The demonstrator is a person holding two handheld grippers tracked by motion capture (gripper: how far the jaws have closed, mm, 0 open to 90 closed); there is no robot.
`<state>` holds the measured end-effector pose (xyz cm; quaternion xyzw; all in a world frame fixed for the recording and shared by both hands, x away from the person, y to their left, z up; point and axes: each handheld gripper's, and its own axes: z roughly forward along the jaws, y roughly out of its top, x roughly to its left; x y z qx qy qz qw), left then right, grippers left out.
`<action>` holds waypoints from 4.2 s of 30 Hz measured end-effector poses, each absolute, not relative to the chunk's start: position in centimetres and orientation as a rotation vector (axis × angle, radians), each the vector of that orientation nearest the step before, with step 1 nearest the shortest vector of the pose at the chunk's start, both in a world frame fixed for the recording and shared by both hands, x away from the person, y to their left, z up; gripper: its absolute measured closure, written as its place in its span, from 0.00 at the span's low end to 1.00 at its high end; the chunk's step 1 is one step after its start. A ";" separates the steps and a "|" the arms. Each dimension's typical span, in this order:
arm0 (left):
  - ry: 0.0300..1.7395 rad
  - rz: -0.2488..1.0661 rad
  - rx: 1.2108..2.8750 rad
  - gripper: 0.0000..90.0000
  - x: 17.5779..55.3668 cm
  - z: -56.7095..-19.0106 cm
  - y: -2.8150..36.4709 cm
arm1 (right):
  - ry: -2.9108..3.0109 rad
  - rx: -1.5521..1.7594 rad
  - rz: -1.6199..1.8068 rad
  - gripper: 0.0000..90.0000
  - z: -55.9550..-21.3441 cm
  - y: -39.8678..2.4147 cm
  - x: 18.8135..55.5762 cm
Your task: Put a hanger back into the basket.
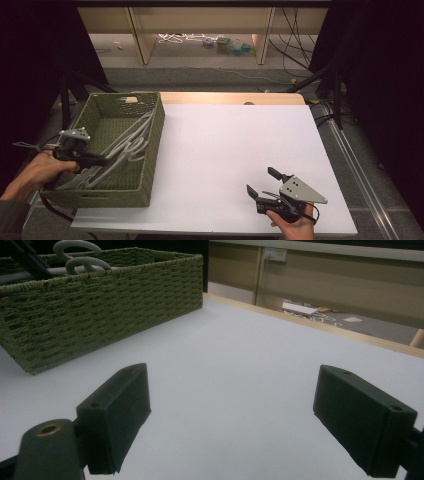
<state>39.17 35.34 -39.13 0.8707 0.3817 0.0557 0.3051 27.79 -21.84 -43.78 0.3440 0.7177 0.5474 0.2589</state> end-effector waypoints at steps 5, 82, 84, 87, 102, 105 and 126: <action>1.013 0.148 2.297 0.91 39.1 -39.3 35.3 | 1.950 0.937 1.477 0.18 -43.8 -21.8 27.8; 0.873 0.471 1.701 0.26 29.4 -36.3 20.0 | 1.951 0.933 1.462 0.18 -43.7 -21.9 27.6; 0.878 0.462 1.689 0.26 29.3 -36.8 19.8 | 1.945 0.920 1.471 0.18 -43.7 -21.9 27.7; 0.885 0.426 1.639 0.26 29.1 -37.7 19.5 | 1.954 0.918 1.468 0.18 -43.6 -21.9 27.6; 0.791 0.520 1.650 0.25 27.4 -41.3 17.2 | 1.961 0.906 1.477 0.17 -43.5 -21.7 27.3; 0.784 0.558 1.635 0.25 27.0 -41.8 17.7 | 1.963 0.901 1.475 0.17 -43.5 -21.7 27.3; 0.804 0.582 1.617 0.18 27.1 -42.9 17.9 | 1.939 0.853 1.489 0.17 -43.4 -21.5 27.3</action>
